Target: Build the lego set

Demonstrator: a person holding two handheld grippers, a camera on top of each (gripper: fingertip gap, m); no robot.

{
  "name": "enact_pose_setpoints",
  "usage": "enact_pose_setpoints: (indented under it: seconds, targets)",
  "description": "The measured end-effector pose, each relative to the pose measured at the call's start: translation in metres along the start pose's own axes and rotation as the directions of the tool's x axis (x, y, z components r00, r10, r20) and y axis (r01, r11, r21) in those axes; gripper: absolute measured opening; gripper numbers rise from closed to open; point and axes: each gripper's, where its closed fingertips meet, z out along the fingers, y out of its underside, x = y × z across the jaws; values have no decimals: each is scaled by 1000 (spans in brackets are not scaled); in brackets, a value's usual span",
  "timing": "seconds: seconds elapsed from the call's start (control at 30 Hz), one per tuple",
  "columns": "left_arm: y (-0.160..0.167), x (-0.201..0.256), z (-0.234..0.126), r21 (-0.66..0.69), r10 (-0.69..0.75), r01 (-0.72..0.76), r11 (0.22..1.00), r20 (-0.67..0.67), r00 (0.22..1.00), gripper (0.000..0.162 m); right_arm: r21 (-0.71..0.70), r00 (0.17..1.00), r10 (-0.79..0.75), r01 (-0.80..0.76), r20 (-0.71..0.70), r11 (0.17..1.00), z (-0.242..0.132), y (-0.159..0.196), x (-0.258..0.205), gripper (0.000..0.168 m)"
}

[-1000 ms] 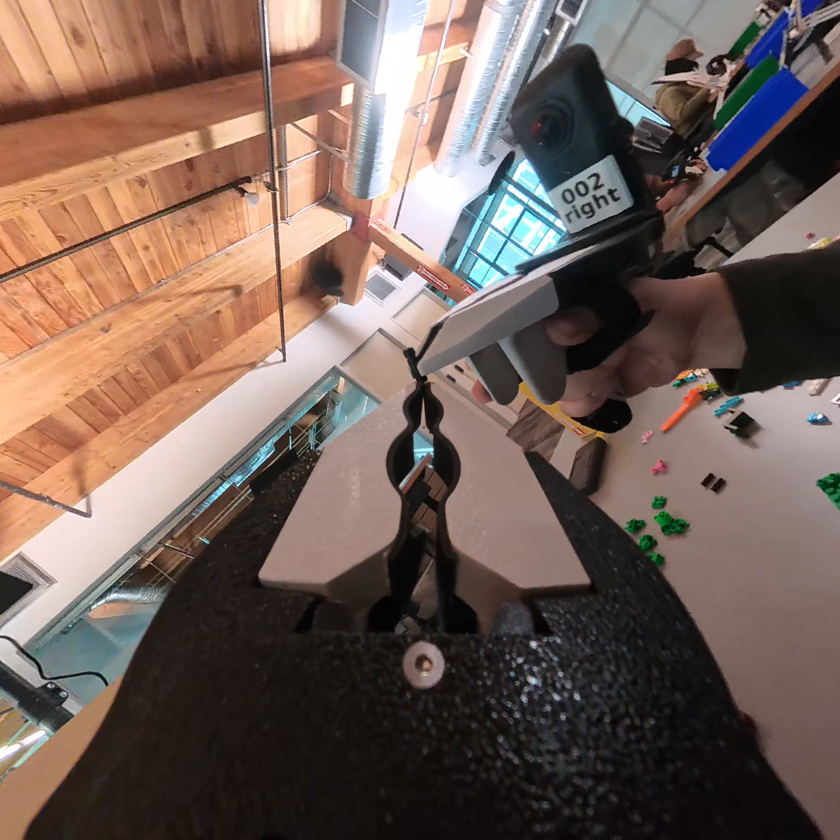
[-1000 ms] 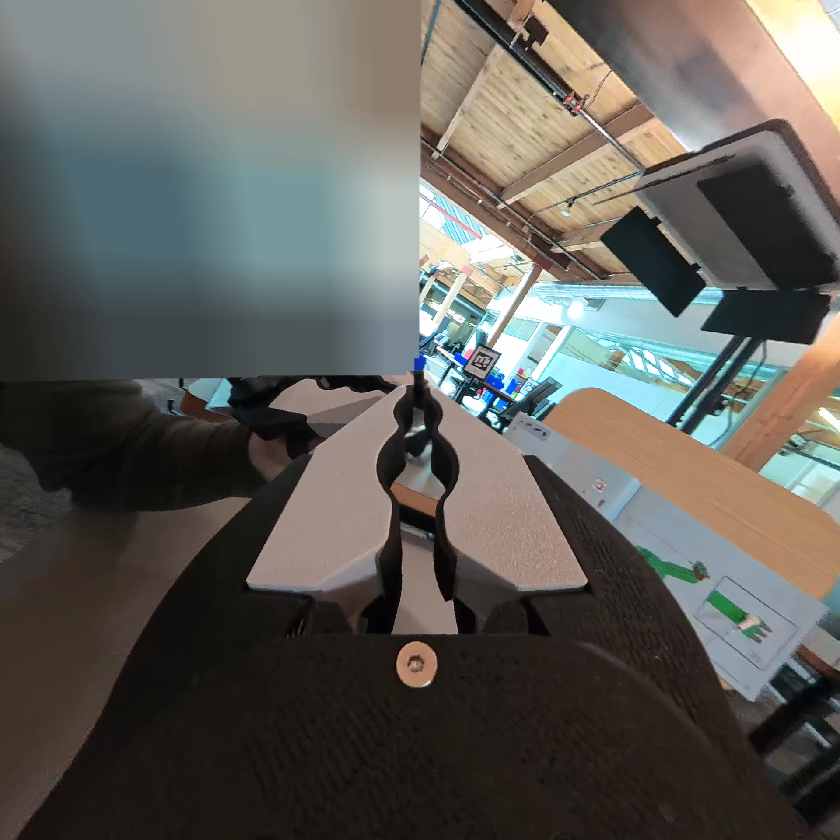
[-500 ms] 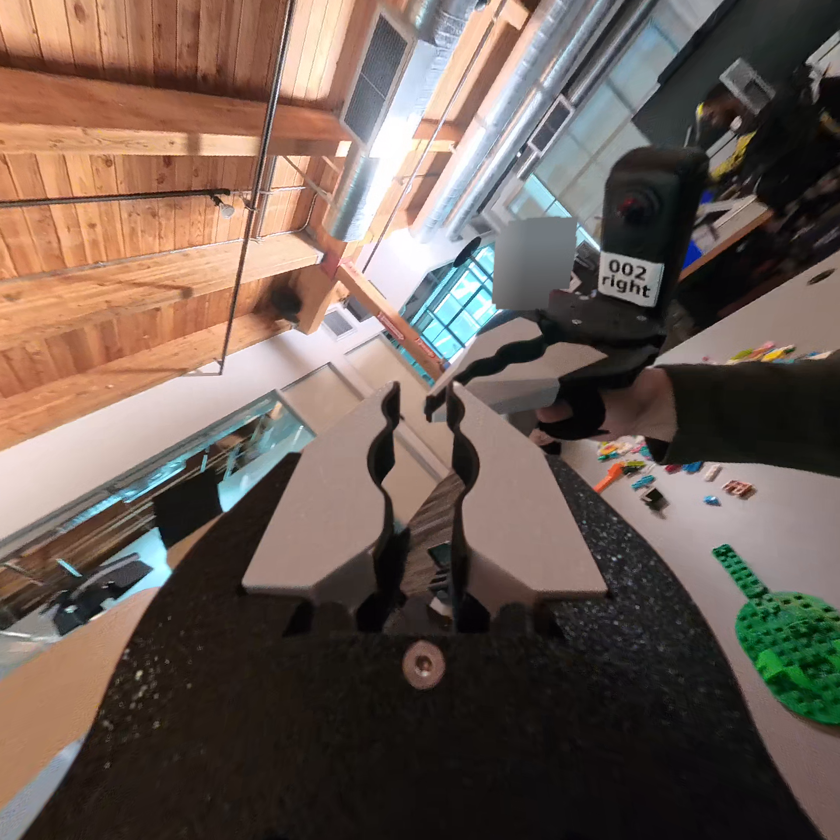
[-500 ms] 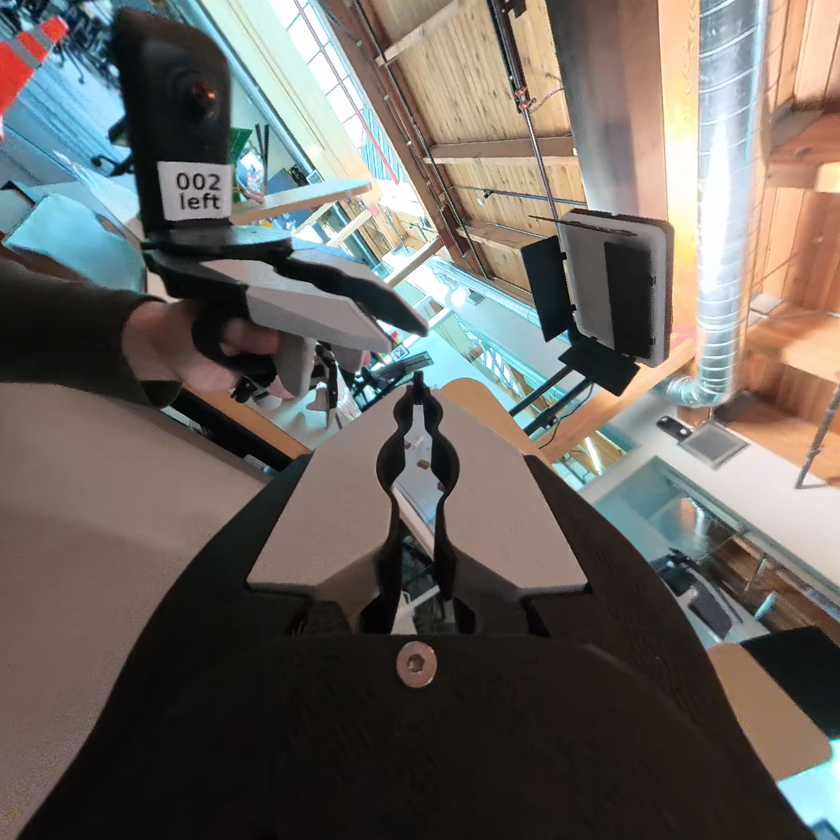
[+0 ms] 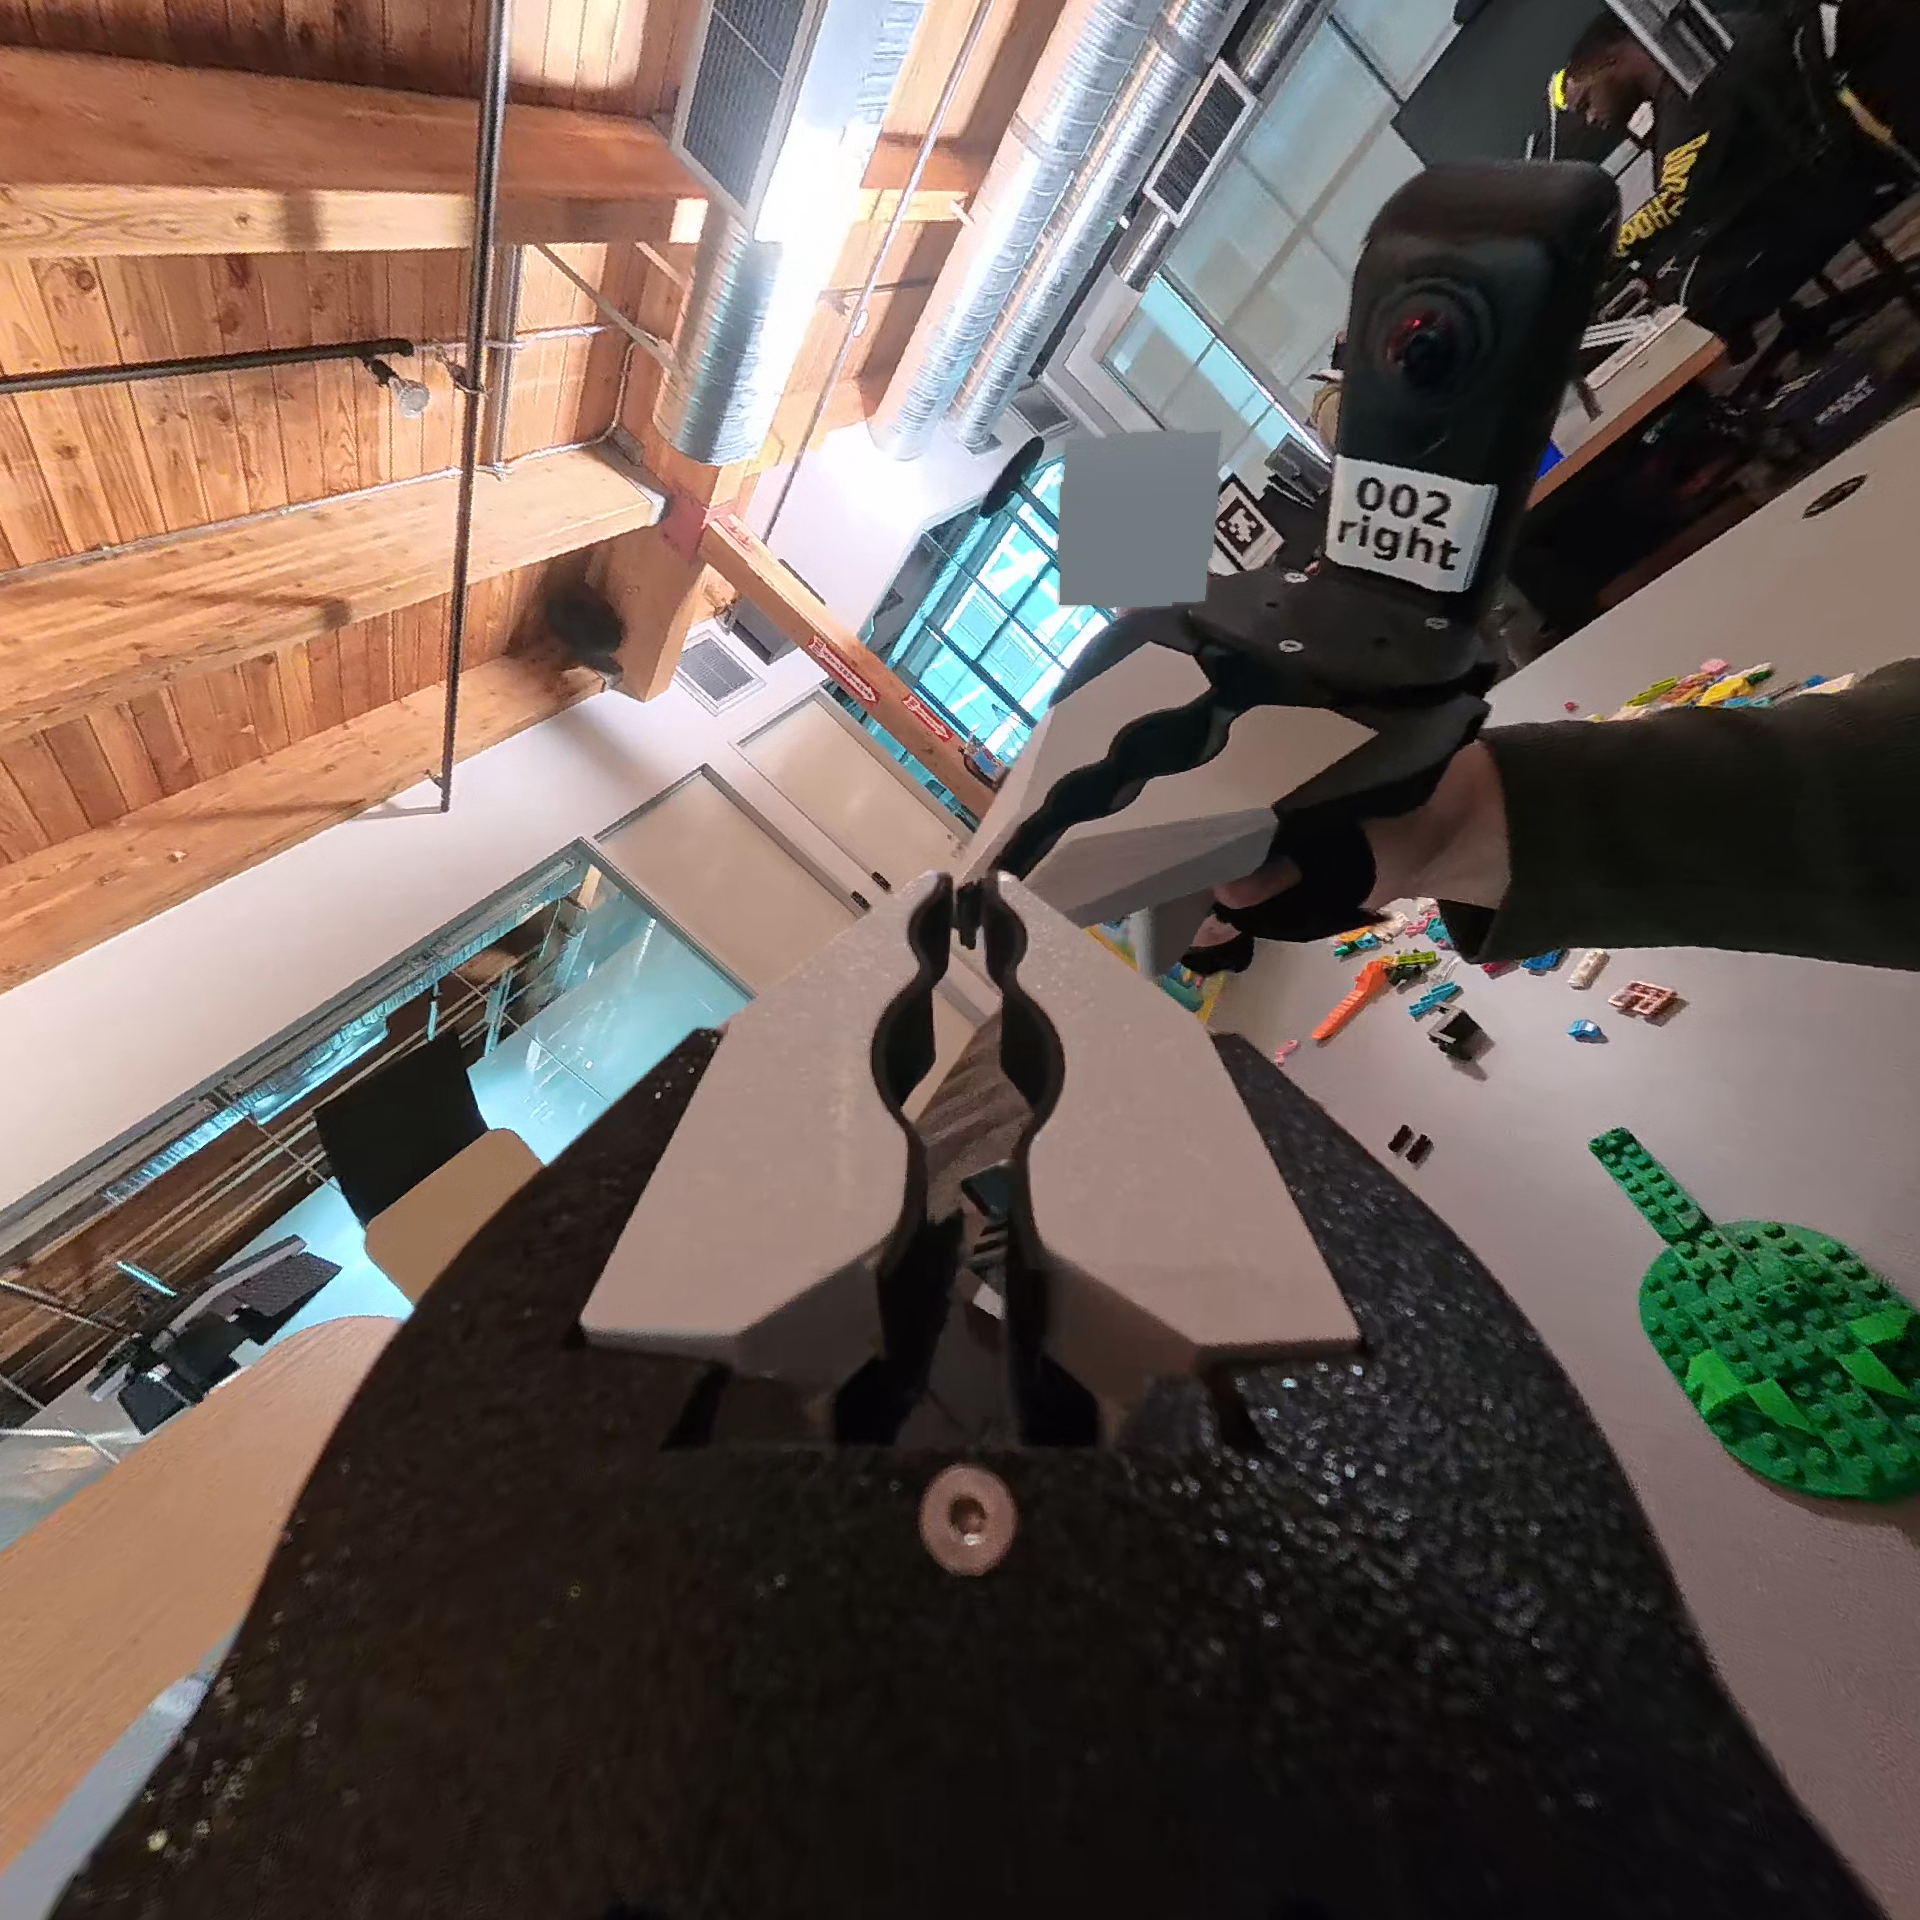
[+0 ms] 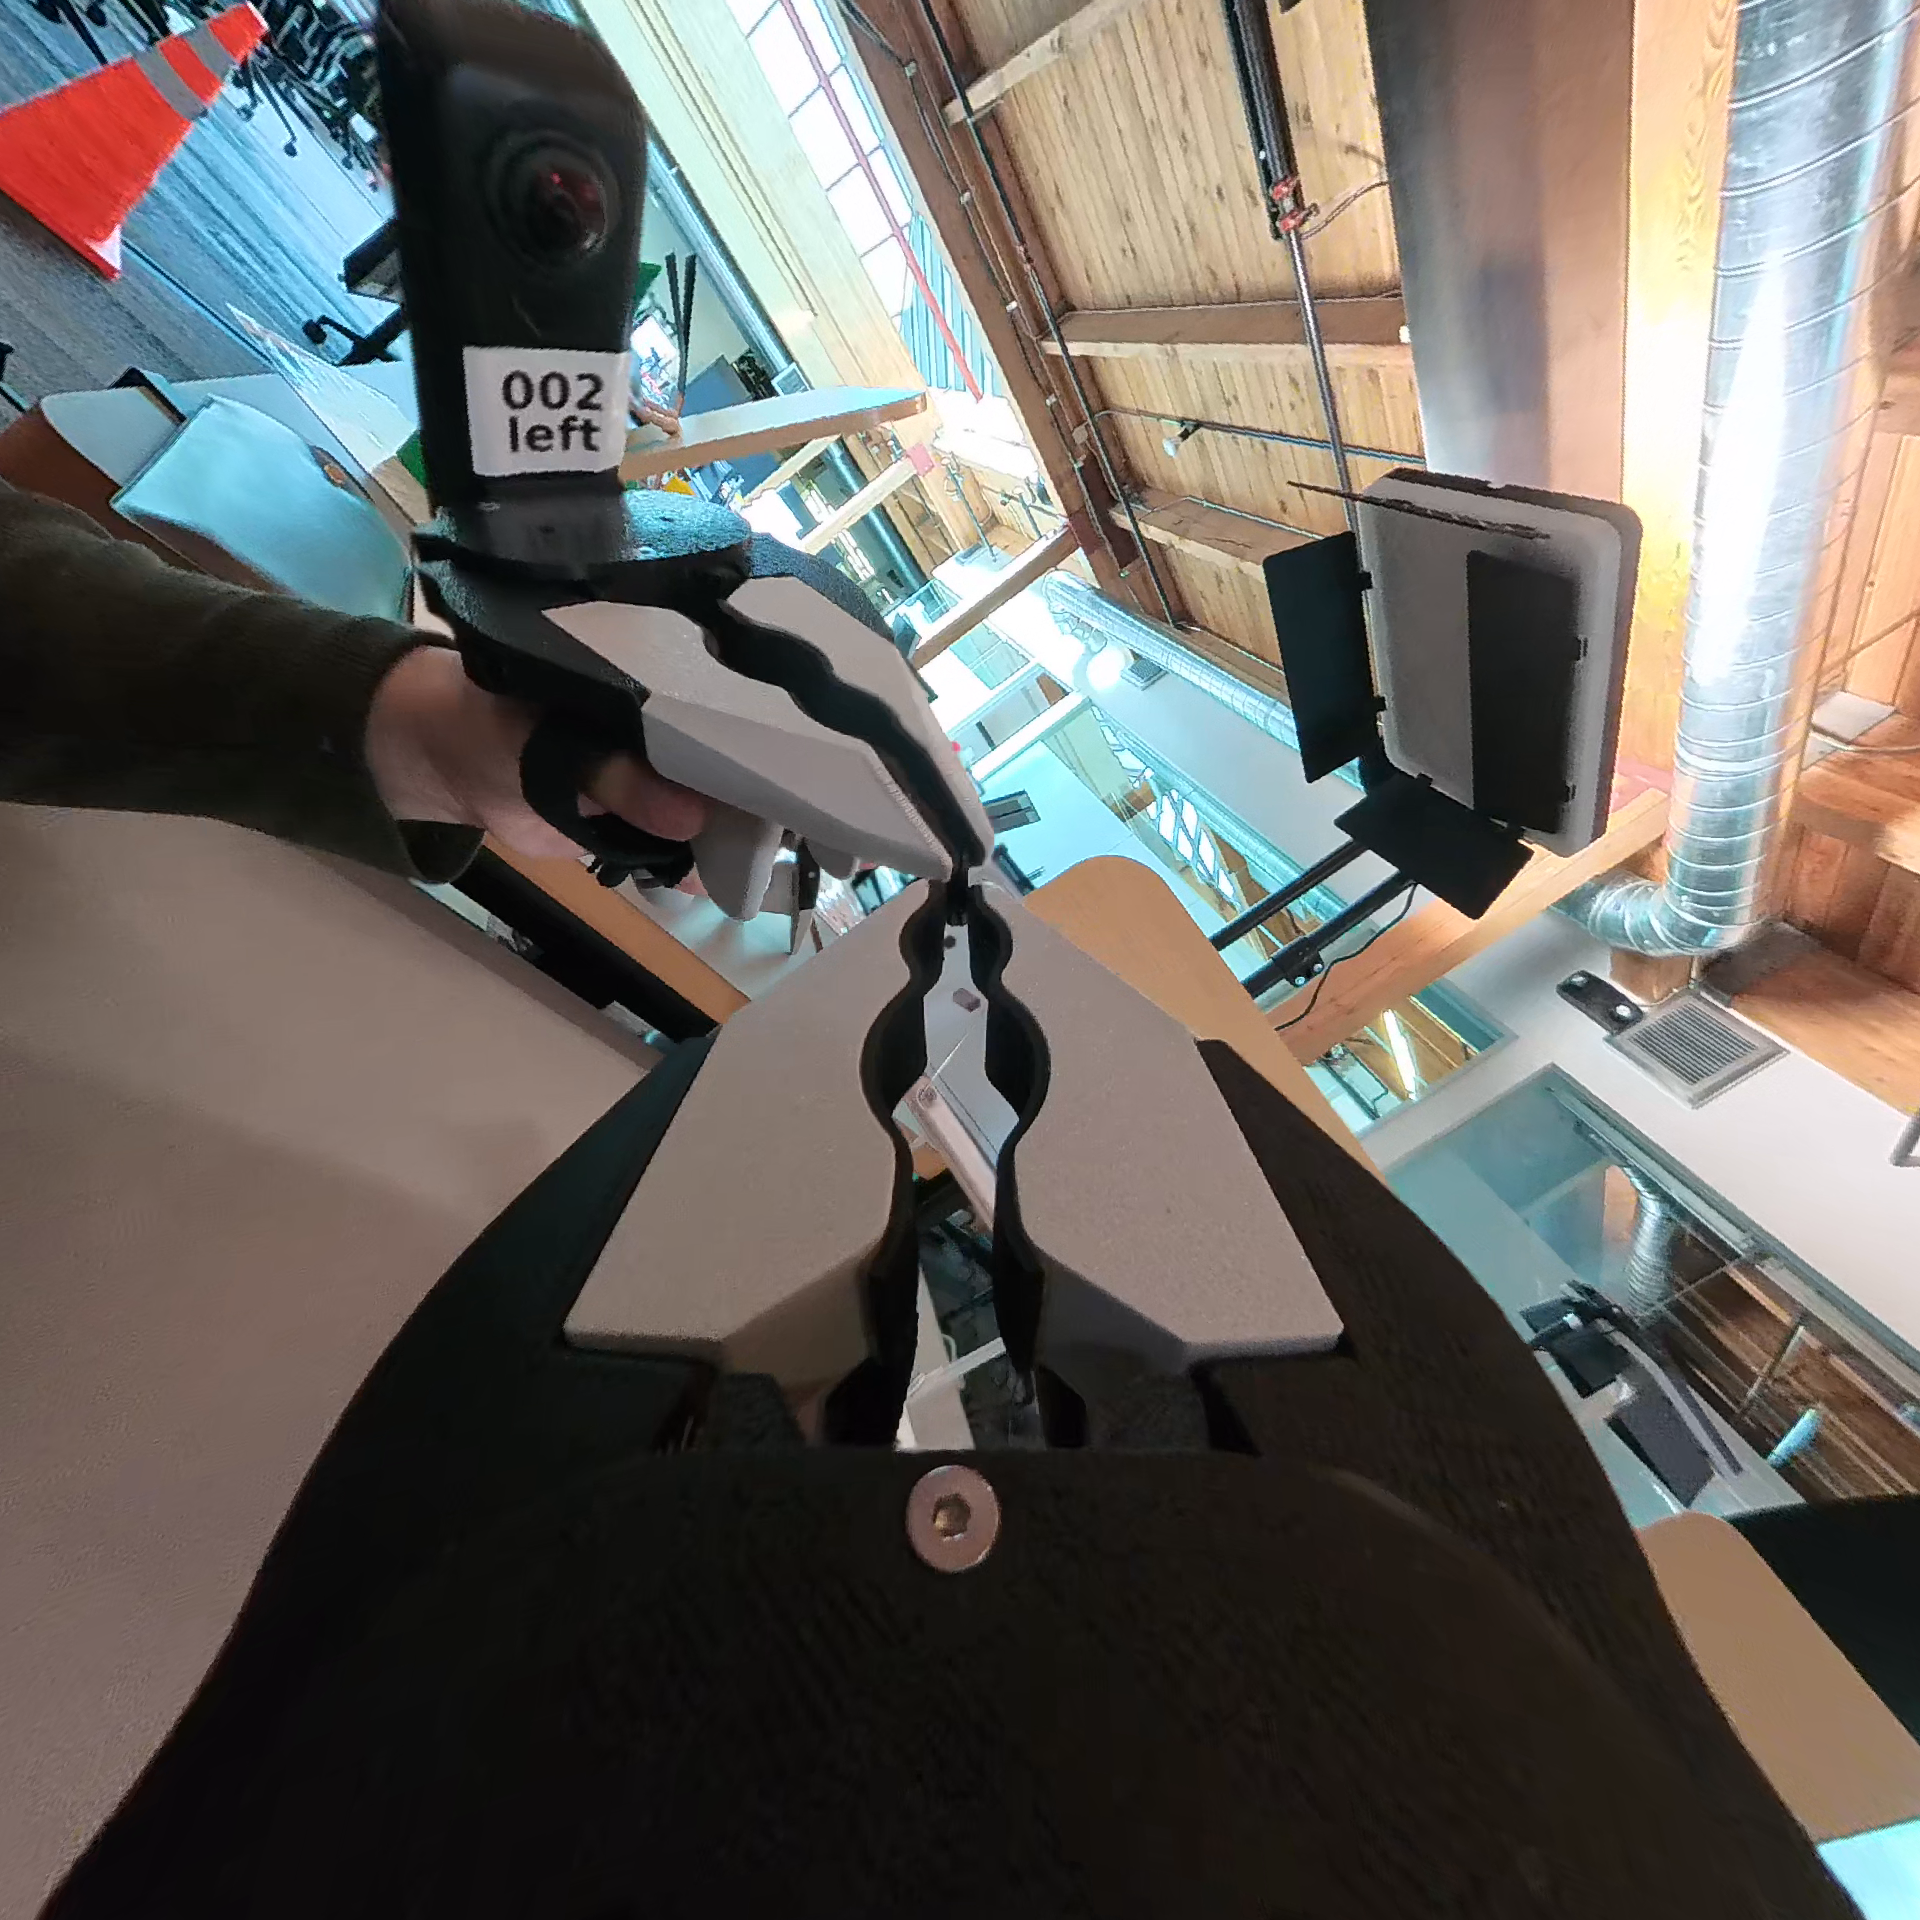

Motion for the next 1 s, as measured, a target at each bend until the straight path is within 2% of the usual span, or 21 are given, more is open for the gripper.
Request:
enact_pose_setpoints:
  seconds: [0.17, 0.27, 0.37, 0.43, 0.5, 0.57, 0.63, 0.73, 0.83, 1.0]
  targets:
    - [8, 3, 0, -46, -47, 44, 998, -57, 997, 2, -28, 998, 49, -48, 35, 998, 0, 8, -3, 2]
    - [23, 3, 1, -113, -33, 27, 993, -57, 998, 2, -92, 989, 138, -133, 52, 987, -4, 26, -6, 14]
    - [51, 17, -1, -196, -133, 108, 975, -123, 983, 2, -218, 976, 212, -197, 50, 956, -25, 68, -19, 19]
    - [83, 38, -4, -277, -254, 195, 941, -196, 947, 2, -329, 963, 266, -235, 50, 915, -47, 108, -35, 21]
    - [121, 55, -9, -367, -389, 296, 882, -211, 897, 2, -385, 944, 326, -287, 39, 877, -68, 136, -53, 21]
    - [150, 70, -14, -412, -509, 394, 821, -218, 833, 1, -413, 946, 323, -299, -14, 860, -87, 153, -62, 21]
    - [170, 83, -18, -444, -590, 455, 772, -235, 773, 2, -432, 962, 254, -272, -100, 860, -106, 162, -59, 19]
    - [189, 100, -22, -462, -655, 503, 730, -266, 707, 2, -394, 942, 201, -298, -269, 869, -138, 161, -47, 16]
    - [204, 119, -23, -487, -637, 461, 742, -298, 711, 2, -370, 894, 112, -290, -434, 883, -171, 159, -31, 12]
    - [214, 131, -22, -512, -640, 440, 738, -323, 697, 2, -403, 850, 17, -268, -527, 875, -198, 164, -24, 8]
